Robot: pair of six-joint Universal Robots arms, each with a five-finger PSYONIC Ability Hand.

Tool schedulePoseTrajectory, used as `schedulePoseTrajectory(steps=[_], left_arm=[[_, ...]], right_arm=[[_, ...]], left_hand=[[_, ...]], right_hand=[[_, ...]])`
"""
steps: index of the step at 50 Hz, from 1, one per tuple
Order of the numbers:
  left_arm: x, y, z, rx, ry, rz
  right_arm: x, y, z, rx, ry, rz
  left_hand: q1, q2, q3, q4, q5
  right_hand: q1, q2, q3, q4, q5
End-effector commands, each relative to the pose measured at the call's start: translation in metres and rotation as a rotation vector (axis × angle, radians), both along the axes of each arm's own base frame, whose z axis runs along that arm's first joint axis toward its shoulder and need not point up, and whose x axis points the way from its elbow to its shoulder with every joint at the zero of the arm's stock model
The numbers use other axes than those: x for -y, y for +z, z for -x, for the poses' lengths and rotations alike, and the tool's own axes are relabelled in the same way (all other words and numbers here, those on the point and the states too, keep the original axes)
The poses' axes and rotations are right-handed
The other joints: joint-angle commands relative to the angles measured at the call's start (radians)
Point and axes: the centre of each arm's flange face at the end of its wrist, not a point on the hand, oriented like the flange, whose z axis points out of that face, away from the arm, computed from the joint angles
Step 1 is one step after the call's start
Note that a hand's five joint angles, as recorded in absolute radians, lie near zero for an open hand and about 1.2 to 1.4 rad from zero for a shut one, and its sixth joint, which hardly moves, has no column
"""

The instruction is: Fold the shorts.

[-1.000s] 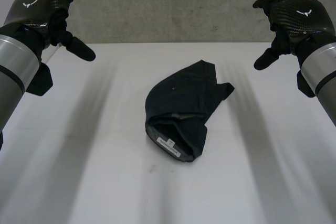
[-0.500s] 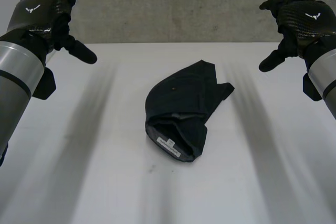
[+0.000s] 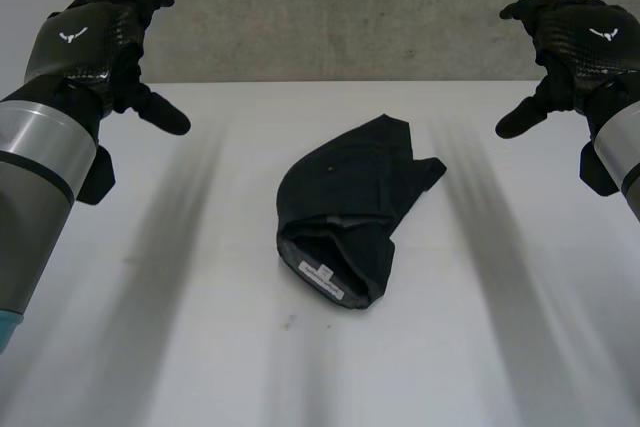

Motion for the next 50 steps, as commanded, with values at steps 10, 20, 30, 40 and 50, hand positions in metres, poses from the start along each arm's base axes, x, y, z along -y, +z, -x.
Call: schedulePoseTrajectory(steps=[10, 20, 30, 40, 50], left_arm=[[-0.0032, -0.0087, 0.0023, 0.017, -0.001, -0.006], [-0.0038, -0.0091, 0.0030, 0.019, -0.007, -0.006], [-0.0034, -0.0098, 0.0028, 0.021, -0.007, -0.009], [-0.0037, -0.0098, 0.0032, 0.021, -0.008, -0.009], [-0.0038, -0.0115, 0.0033, 0.023, -0.010, -0.013]], right_arm=[[0.0016, -0.0056, 0.0003, 0.008, 0.011, -0.011], [0.0017, -0.0064, 0.0001, 0.009, 0.012, -0.003], [0.0009, -0.0080, -0.0006, -0.032, 0.010, 0.007], [0.0003, -0.0090, -0.0014, -0.035, 0.013, 0.005], [0.0003, -0.0108, -0.0014, -0.037, 0.013, 0.001]], left_hand=[[-0.024, -0.024, -0.030, -0.022, -0.044], [-0.024, -0.024, -0.030, -0.022, -0.044], [-0.024, -0.024, -0.030, -0.022, -0.044], [-0.023, -0.023, -0.029, -0.022, -0.043], [-0.017, -0.017, -0.023, -0.016, -0.037]], right_hand=[[-0.013, -0.030, -0.027, -0.047, -0.060], [-0.013, -0.030, -0.027, -0.047, -0.060], [-0.013, -0.030, -0.027, -0.047, -0.060], [-0.013, -0.030, -0.027, -0.047, -0.060], [-0.013, -0.030, -0.027, -0.047, -0.060]])
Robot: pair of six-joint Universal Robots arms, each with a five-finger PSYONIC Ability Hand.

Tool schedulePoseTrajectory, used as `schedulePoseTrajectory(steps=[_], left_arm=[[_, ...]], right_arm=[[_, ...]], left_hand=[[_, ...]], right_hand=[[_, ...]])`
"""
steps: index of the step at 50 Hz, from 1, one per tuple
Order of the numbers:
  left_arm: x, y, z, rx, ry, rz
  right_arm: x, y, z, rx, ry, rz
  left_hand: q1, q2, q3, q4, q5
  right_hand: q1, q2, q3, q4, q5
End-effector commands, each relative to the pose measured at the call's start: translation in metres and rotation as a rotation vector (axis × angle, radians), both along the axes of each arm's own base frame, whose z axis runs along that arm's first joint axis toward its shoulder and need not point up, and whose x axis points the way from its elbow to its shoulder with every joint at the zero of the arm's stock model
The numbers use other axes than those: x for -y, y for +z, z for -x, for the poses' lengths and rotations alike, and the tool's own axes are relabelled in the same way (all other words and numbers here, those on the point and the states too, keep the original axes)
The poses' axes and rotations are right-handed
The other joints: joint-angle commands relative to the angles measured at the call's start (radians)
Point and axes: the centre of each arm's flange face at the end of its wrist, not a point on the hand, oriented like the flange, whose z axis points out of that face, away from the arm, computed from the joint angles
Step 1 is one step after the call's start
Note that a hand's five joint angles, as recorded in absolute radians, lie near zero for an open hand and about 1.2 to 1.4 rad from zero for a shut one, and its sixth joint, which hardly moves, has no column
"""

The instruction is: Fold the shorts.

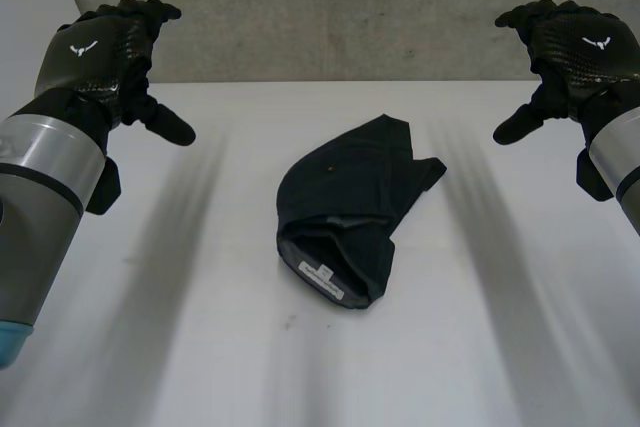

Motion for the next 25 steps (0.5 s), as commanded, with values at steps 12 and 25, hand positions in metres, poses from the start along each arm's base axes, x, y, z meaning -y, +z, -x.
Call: schedulePoseTrajectory(steps=[12, 25], left_arm=[[0.0003, -0.0060, 0.0013, 0.008, -0.004, -0.014], [0.0012, -0.0104, 0.0029, 0.016, -0.009, -0.026]], right_arm=[[0.0018, -0.0088, -0.0015, -0.025, 0.003, -0.013], [0.0038, -0.0118, -0.0021, -0.031, 0.003, -0.020]], left_hand=[[-0.005, -0.006, -0.012, -0.004, -0.025], [0.004, 0.003, -0.003, 0.005, -0.016]], right_hand=[[-0.013, -0.030, -0.027, -0.047, -0.060], [-0.013, -0.030, -0.027, -0.047, -0.060]])
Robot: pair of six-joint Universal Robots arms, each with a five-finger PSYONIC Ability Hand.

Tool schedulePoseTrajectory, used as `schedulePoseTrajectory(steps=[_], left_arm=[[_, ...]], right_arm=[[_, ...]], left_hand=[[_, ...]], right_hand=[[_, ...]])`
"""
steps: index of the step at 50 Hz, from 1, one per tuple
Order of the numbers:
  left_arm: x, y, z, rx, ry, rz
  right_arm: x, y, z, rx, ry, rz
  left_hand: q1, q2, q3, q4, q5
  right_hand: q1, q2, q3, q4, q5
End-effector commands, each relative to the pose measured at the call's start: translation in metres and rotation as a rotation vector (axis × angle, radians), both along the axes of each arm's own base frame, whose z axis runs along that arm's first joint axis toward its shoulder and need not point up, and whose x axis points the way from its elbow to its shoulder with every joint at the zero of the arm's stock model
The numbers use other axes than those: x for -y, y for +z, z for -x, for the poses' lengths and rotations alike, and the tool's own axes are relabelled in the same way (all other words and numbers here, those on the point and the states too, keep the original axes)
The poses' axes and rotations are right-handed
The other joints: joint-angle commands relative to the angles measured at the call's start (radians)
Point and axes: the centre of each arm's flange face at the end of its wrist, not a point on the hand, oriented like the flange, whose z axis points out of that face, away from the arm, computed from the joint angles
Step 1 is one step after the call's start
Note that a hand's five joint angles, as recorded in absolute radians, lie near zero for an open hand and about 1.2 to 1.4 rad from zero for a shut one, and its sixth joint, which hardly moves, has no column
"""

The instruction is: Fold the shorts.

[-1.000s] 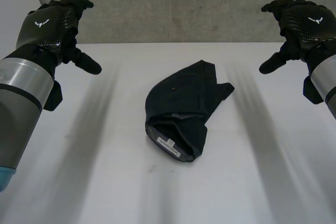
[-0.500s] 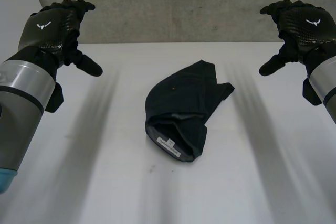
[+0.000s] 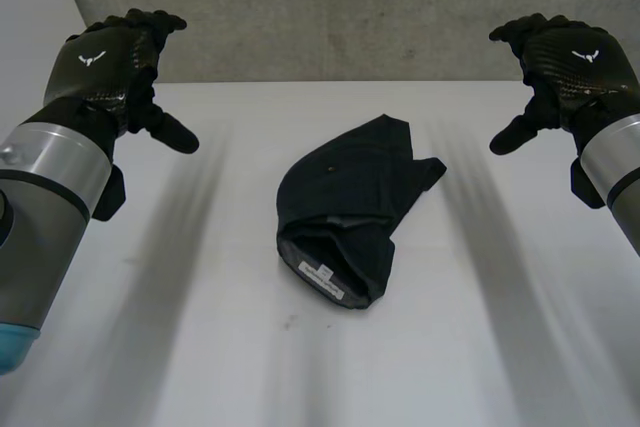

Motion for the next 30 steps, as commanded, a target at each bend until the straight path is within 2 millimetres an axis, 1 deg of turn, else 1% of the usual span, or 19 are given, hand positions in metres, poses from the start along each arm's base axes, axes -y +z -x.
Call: schedulePoseTrajectory(steps=[1, 6, 10, 11, 14, 15, 17, 21, 22, 23, 24, 25, 27, 28, 30], left_arm=[[0.000, -0.003, 0.002, 0.005, -0.005, -0.010], [-0.001, -0.004, 0.004, 0.006, -0.013, -0.011], [-0.001, -0.004, 0.004, 0.005, -0.013, -0.010], [-0.001, -0.003, 0.004, 0.004, -0.015, -0.007], [-0.001, -0.002, 0.004, 0.003, -0.015, -0.004], [-0.001, -0.001, 0.004, 0.002, -0.013, -0.003], [-0.001, -0.001, 0.004, 0.002, -0.013, -0.003], [-0.001, -0.001, 0.004, 0.002, -0.012, -0.003], [-0.001, -0.002, 0.004, 0.002, -0.012, -0.003], [0.000, -0.002, 0.004, 0.002, -0.012, -0.004], [0.000, -0.002, 0.004, 0.002, -0.012, -0.004], [0.000, -0.002, 0.004, 0.004, -0.010, -0.004], [0.000, -0.003, 0.004, 0.003, -0.010, -0.006], [0.000, -0.003, 0.004, 0.004, -0.010, -0.005], [0.000, -0.003, 0.004, 0.004, -0.010, -0.005]], right_arm=[[0.001, -0.001, 0.000, -0.005, 0.000, 0.000], [0.001, -0.004, -0.001, -0.021, 0.004, -0.005], [-0.002, -0.012, -0.011, -0.043, 0.052, -0.027], [-0.007, -0.020, -0.022, -0.064, 0.109, -0.046], [-0.016, -0.034, -0.040, -0.113, 0.203, -0.065], [-0.020, -0.043, -0.049, -0.151, 0.250, -0.071], [-0.022, -0.050, -0.057, -0.185, 0.287, -0.064], [-0.025, -0.069, -0.081, -0.247, 0.363, -0.061], [-0.027, -0.078, -0.095, -0.262, 0.399, -0.067], [-0.028, -0.083, -0.101, -0.271, 0.416, -0.070], [-0.028, -0.089, -0.106, -0.275, 0.428, -0.077], [-0.027, -0.099, -0.115, -0.284, 0.446, -0.089], [-0.024, -0.112, -0.122, -0.292, 0.459, -0.106], [-0.021, -0.125, -0.129, -0.298, 0.467, -0.123], [-0.017, -0.138, -0.133, -0.305, 0.467, -0.137]], left_hand=[[0.004, 0.003, -0.003, 0.005, -0.016], [0.007, 0.006, 0.000, 0.008, -0.013], [0.004, 0.003, -0.003, 0.005, -0.016], [0.004, 0.003, -0.003, 0.005, -0.016], [0.004, 0.003, -0.003, 0.005, -0.016], [0.004, 0.003, -0.003, 0.005, -0.016], [0.004, 0.003, -0.003, 0.005, -0.016], [0.004, 0.003, -0.003, 0.005, -0.016], [0.004, 0.003, -0.003, 0.005, -0.016], [0.004, 0.003, -0.003, 0.005, -0.016], [0.004, 0.003, -0.003, 0.005, -0.016], [0.004, 0.003, -0.003, 0.005, -0.016], [0.004, 0.003, -0.003, 0.005, -0.016], [0.001, 0.000, -0.006, 0.002, -0.019], [0.001, 0.000, -0.006, 0.002, -0.019]], right_hand=[[-0.009, -0.030, -0.023, -0.042, -0.056], [-0.009, -0.030, -0.023, -0.042, -0.056], [-0.009, -0.030, -0.023, -0.042, -0.056], [-0.009, -0.030, -0.023, -0.042, -0.056], [-0.009, -0.030, -0.023, -0.042, -0.056], [-0.009, -0.030, -0.023, -0.042, -0.056], [-0.009, -0.030, -0.023, -0.042, -0.056], [-0.009, -0.030, -0.023, -0.042, -0.056], [-0.009, -0.030, -0.023, -0.042, -0.056], [-0.009, -0.030, -0.023, -0.042, -0.056], [-0.009, -0.030, -0.023, -0.042, -0.056], [-0.009, -0.030, -0.023, -0.042, -0.056], [-0.009, -0.030, -0.023, -0.042, -0.056], [-0.009, -0.030, -0.023, -0.042, -0.056], [0.065, 0.045, 0.051, 0.032, 0.018]])
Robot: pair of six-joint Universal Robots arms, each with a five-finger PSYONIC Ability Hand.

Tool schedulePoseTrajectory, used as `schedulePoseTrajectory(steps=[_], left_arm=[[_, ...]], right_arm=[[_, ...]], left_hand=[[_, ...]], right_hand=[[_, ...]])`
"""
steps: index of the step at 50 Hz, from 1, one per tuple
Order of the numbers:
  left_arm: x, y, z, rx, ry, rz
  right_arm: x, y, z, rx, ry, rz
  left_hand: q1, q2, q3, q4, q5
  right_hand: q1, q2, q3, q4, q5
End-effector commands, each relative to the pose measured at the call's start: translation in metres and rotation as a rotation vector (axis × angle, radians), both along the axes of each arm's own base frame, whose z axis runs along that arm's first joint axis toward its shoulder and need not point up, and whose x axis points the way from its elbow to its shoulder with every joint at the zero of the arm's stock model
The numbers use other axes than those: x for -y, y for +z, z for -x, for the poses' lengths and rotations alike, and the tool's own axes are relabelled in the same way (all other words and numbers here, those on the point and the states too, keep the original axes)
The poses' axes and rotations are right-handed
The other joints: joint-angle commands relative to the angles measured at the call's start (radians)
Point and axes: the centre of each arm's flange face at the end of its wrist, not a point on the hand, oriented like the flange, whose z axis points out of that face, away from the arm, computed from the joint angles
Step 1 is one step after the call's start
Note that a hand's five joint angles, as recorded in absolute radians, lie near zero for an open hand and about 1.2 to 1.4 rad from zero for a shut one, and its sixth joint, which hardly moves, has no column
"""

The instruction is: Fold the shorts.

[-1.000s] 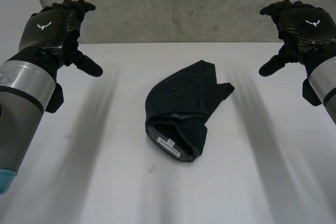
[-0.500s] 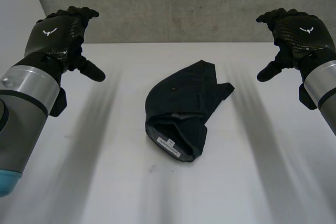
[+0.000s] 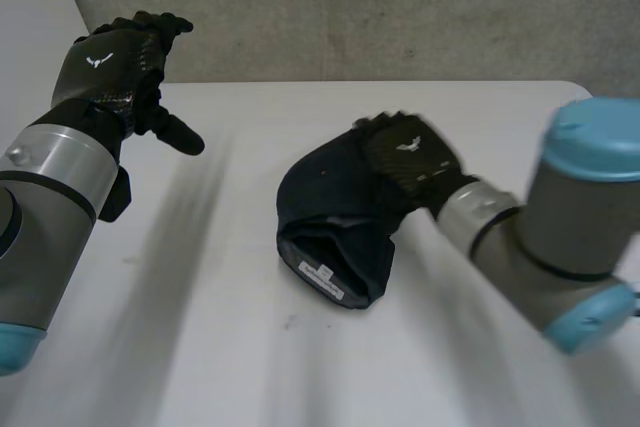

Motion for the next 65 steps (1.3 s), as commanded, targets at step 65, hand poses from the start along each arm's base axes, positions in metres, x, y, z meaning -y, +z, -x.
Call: schedulePoseTrajectory(steps=[65], left_arm=[[0.002, -0.041, 0.019, 0.059, -0.050, -0.109]], right_arm=[[-0.015, -0.016, 0.121, -0.154, -0.240, -0.209]], left_hand=[[-0.005, -0.006, -0.012, -0.004, -0.025]], right_hand=[[0.274, 0.254, 0.260, 0.241, 0.227]])
